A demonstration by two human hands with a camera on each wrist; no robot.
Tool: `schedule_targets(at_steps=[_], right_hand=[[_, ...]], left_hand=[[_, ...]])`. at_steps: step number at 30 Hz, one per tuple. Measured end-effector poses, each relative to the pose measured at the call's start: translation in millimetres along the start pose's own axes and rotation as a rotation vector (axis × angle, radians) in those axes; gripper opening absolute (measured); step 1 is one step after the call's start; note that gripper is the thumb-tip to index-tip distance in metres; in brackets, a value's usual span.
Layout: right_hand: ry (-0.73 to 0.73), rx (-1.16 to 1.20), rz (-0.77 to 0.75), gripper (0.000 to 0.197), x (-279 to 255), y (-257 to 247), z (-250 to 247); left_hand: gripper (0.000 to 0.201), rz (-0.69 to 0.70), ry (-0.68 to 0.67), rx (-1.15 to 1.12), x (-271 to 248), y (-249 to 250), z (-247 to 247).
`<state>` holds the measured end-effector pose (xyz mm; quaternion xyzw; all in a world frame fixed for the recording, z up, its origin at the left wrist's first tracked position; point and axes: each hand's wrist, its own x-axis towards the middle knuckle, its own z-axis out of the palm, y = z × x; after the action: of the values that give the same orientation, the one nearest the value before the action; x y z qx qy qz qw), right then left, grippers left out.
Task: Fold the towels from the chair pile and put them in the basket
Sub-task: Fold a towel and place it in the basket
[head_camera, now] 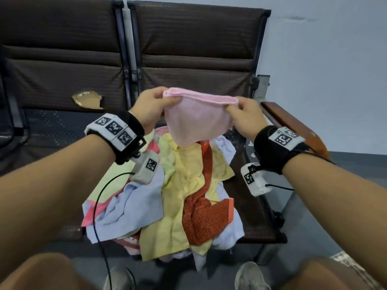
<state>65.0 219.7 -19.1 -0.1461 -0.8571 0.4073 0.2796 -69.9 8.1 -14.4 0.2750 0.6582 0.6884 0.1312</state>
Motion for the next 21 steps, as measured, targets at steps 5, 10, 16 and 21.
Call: schedule_targets(at_steps=[5, 10, 16, 21], right_hand=[[-0.394, -0.091, 0.225, 0.026, -61, 44, 26], [-0.716, 0.012, 0.631, 0.016, -106, 71, 37], [-0.719, 0.139, 0.751, 0.02, -91, 80, 39], [-0.437, 0.062, 0.569, 0.01, -59, 102, 63]], left_hand=[[0.019, -0.296, -0.257, 0.322, -69, -69, -9], [0.025, -0.585, -0.529, 0.4, -106, -95, -14], [0.04, -0.636, -0.442, 0.398, -84, -104, -12], [0.057, -0.623, -0.202, 0.327, -44, -130, -12]])
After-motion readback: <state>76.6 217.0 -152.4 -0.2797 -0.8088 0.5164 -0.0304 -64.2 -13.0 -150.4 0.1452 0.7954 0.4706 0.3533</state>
